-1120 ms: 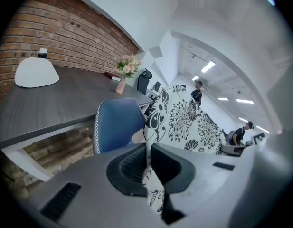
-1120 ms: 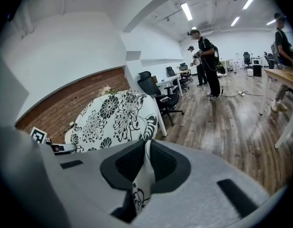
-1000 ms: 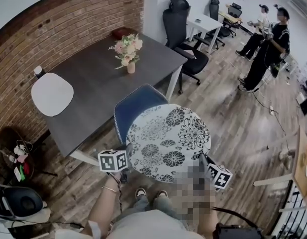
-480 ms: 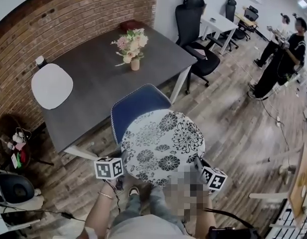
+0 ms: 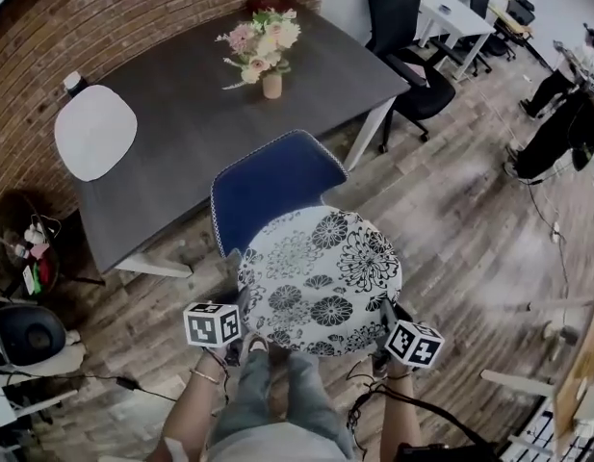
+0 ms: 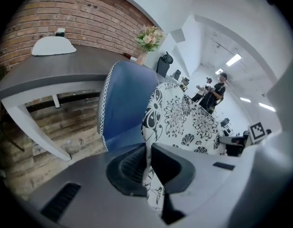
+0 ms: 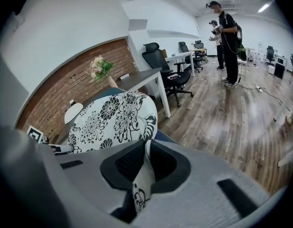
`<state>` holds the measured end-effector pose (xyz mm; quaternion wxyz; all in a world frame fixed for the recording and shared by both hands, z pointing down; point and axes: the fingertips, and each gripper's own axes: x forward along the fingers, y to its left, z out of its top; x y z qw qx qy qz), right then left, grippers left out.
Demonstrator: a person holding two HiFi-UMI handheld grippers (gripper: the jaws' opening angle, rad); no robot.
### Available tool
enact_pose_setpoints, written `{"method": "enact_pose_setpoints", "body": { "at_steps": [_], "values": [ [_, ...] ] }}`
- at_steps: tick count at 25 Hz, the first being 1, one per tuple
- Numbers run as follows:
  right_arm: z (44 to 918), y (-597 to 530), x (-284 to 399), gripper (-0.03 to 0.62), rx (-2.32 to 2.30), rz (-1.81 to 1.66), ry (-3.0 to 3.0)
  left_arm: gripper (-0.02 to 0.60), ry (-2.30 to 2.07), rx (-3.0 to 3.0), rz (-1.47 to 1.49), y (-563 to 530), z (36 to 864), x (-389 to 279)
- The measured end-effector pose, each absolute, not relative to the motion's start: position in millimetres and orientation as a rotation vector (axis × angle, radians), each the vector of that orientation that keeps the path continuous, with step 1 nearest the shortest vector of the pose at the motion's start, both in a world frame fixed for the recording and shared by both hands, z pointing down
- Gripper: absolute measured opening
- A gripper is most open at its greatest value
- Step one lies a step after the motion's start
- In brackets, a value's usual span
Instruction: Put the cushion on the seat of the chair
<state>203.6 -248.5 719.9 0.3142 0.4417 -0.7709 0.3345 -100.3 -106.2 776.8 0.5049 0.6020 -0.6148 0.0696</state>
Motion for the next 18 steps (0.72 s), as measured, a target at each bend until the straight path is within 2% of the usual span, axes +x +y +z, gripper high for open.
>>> {"method": "enact_pose_setpoints", "body": {
  "at_steps": [2,6,8,18],
  "values": [
    [711,-252,198,0.029,1.13,0.904,-2.017,0.013,-1.478,1.423,0.184,-107,764,-101],
    [622,-267,176,0.029,1.074,0.981,-1.983,0.013,-1.456,1.37,0.269,-119,661,-116],
    [600,-270,172,0.029,1.058,1.016,-1.962,0.012,-1.441,1.345,0.304,-120,636,-118],
    [648,-257,183,0.029,1.01,1.054,-1.874,0.013,-1.408,1.229,0.284,-100,690,-110]
  ]
}}
